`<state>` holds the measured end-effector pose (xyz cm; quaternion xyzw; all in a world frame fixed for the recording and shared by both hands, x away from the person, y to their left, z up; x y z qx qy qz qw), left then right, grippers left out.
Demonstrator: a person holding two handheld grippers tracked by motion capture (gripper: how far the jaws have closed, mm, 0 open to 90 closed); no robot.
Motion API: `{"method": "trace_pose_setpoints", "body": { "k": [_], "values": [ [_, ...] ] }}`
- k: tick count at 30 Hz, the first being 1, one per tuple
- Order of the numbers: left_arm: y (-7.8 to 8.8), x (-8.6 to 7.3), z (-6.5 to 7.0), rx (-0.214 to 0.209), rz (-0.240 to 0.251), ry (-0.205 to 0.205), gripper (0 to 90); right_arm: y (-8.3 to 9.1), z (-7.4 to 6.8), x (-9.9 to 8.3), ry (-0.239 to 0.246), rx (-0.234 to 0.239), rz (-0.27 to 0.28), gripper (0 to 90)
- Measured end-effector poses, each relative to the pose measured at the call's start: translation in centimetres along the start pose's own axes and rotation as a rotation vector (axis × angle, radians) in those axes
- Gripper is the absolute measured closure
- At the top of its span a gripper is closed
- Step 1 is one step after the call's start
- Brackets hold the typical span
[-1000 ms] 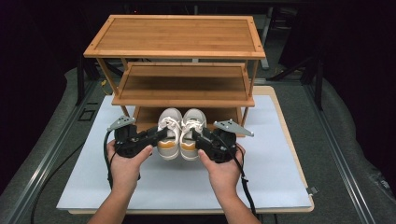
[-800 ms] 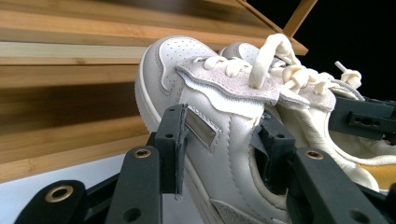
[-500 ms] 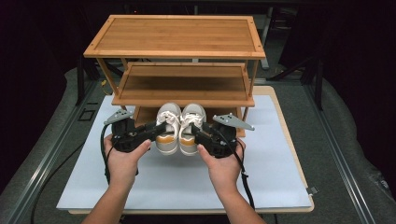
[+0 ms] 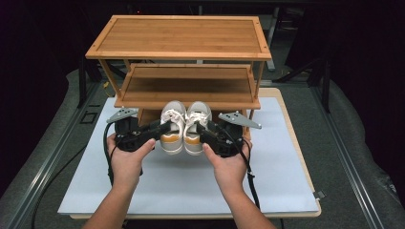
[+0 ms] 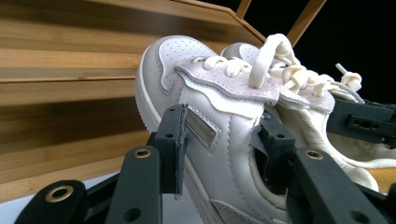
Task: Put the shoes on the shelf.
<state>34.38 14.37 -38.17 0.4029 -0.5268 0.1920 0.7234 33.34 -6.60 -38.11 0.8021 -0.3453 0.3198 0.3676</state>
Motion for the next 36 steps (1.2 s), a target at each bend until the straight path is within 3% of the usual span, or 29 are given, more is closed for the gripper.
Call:
{"method": "trace_pose_setpoints", "body": {
  "k": [15, 36],
  "values": [
    [-1.3, 1.0, -1.0, -0.005, 0.014, 0.021, 59.8, -1.0, 0.4, 1.0, -0.009, -0.01, 0.017, 58.9],
    [-4.5, 3.8, -3.3, 0.009, 0.026, 0.036, 59.8, -4.1, 1.1, 4.4, -0.004, -0.021, 0.034, 58.9]
  ]
}}
Point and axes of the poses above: each handheld gripper's, and its own axes: y roughly backward along the jaws, x roughly out of its top, z roughly to its right, the point moved 4 cm from there along -y, roughly forward along the jaws, and after that the axes turned 15 degrees about -y, right-handed, at the moved point
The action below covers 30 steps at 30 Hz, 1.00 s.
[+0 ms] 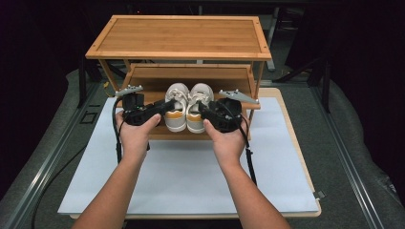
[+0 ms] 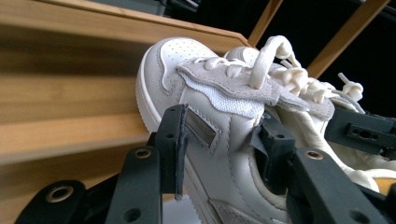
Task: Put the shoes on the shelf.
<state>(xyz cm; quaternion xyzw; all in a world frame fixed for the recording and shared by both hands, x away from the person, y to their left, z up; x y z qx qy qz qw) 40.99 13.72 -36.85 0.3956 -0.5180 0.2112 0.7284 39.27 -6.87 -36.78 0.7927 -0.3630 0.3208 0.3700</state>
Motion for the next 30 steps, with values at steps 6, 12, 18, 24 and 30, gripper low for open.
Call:
{"method": "trace_pose_setpoints", "body": {
  "k": [6, 12, 18, 24, 30],
  "values": [
    [-1.2, 0.5, -0.9, 0.002, 0.015, 0.019, 59.8, -1.4, 0.5, 1.2, -0.008, 0.014, 0.003, 58.9],
    [-2.5, 0.8, -1.7, 0.015, -0.001, 0.013, 59.8, -2.9, 1.3, 1.7, -0.03, 0.009, -0.014, 58.9],
    [-3.4, 0.9, -2.7, 0.02, -0.004, 0.033, 59.8, -4.3, 1.7, 2.3, -0.033, 0.002, -0.033, 58.9],
    [-4.0, 1.3, -3.2, 0.014, -0.014, 0.046, 59.5, -4.9, 1.7, 2.9, -0.042, -0.004, -0.05, 58.8],
    [-4.6, 1.5, -3.6, 0.004, -0.035, 0.056, 58.7, -5.5, 2.0, 3.2, -0.049, -0.028, -0.068, 58.8]
  ]
}}
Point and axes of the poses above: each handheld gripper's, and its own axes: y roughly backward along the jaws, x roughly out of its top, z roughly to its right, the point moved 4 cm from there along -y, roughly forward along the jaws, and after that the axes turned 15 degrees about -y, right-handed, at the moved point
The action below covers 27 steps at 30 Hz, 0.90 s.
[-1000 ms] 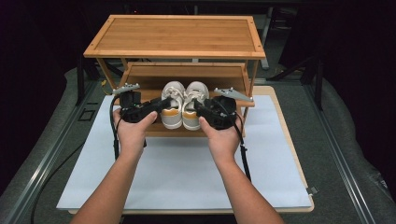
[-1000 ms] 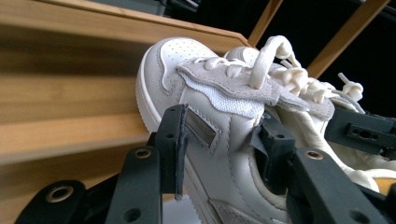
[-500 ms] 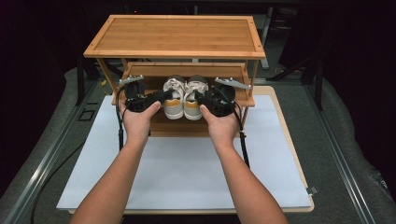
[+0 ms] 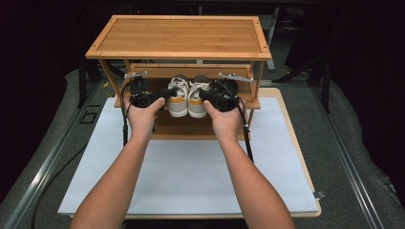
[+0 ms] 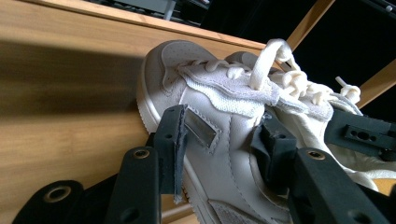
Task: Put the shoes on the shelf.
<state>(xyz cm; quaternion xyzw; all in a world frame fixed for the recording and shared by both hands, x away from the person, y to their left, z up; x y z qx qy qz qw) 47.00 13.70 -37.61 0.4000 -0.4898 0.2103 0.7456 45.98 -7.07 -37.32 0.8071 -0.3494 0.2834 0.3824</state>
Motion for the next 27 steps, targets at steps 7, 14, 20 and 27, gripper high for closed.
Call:
{"method": "trace_pose_setpoints", "body": {
  "k": [7, 14, 20, 27],
  "values": [
    [-0.3, 0.4, 0.0, -0.002, -0.027, 0.012, 57.0, -0.3, 0.3, 0.6, -0.036, -0.002, -0.053, 57.3],
    [-0.5, 0.9, -0.1, 0.001, -0.082, -0.003, 54.9, -0.5, 0.1, 0.8, -0.026, -0.024, -0.043, 56.3],
    [-0.7, 1.0, -0.3, -0.017, -0.089, 0.023, 52.4, -0.4, -0.1, 1.0, -0.011, -0.038, -0.062, 55.7],
    [-0.7, 1.2, -0.5, -0.025, -0.105, 0.016, 51.1, 0.0, -0.4, 1.4, 0.018, -0.026, -0.047, 56.0]
  ]
}}
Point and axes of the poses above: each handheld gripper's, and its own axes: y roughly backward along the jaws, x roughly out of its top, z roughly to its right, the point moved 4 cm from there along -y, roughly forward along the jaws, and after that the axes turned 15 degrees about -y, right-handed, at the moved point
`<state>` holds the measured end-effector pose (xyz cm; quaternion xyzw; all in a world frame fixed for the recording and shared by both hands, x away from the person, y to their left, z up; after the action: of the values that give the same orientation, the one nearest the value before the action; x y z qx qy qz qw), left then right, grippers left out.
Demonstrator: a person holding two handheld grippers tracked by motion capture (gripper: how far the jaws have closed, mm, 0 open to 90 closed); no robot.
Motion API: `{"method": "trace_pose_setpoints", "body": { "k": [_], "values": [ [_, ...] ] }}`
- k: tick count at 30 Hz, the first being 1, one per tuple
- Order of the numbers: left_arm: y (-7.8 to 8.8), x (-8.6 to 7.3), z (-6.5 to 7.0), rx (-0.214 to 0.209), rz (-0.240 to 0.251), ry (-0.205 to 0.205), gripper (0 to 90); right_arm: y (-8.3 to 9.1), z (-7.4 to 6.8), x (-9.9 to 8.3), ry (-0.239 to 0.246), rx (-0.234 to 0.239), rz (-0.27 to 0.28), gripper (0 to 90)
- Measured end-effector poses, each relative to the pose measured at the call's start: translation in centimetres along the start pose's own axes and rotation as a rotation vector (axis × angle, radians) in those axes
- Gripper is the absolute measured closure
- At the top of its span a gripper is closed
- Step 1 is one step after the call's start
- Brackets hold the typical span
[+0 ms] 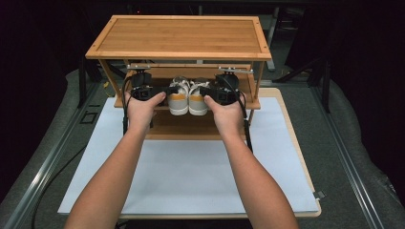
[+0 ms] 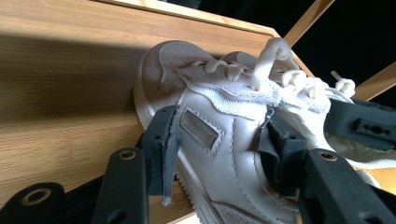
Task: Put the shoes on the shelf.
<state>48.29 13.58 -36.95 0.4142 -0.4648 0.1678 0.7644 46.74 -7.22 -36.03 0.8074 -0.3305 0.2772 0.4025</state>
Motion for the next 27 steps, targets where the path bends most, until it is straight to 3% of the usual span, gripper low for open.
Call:
{"method": "trace_pose_setpoints", "body": {
  "k": [3, 7, 8, 10, 12, 17, 22, 25, 27],
  "values": [
    [0.0, 0.0, -0.1, 0.0, 0.003, 0.013, 48.6, 0.1, 0.0, 0.1, 0.007, 0.001, -0.003, 56.1],
    [0.1, 0.0, -0.3, 0.003, -0.006, -0.001, 47.6, 0.2, 0.0, 0.0, 0.002, 0.006, -0.009, 56.8],
    [0.1, 0.0, -0.2, 0.004, -0.001, 0.009, 46.7, 0.4, 0.0, 0.0, 0.006, 0.003, -0.022, 57.0],
    [0.0, 0.1, -0.2, 0.003, -0.004, 0.028, 45.7, 0.4, 0.0, 0.1, 0.007, 0.01, 0.007, 57.3],
    [0.2, 0.4, 0.1, -0.009, 0.027, 0.038, 41.9, 0.5, 0.0, 0.1, 0.002, 0.005, 0.008, 57.5],
    [0.8, 0.5, 0.1, -0.001, 0.025, 0.008, 41.3, 0.6, 0.1, 0.1, 0.003, 0.008, 0.018, 57.9],
    [1.7, 0.4, 0.2, -0.005, 0.066, 0.006, 43.8, 1.4, 0.0, 0.0, 0.005, 0.007, 0.013, 58.6],
    [2.7, 0.5, 0.3, 0.001, 0.099, -0.001, 47.2, 1.9, -0.1, 0.1, 0.007, 0.021, 0.038, 58.7],
    [3.3, 0.5, 0.1, 0.02, 0.113, -0.026, 50.3, 2.3, -0.1, 0.1, 0.012, 0.015, 0.048, 58.7]
  ]
}}
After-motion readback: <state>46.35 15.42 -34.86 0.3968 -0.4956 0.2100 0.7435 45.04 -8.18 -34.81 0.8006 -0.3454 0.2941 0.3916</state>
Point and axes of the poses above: each handheld gripper's, and its own axes: y roughly backward along the jaws, x roughly out of its top, z roughly to its right, the point moved 4 cm from there along -y, roughly forward along the jaws, and after that the axes turned 15 degrees about -y, right-handed, at the moved point
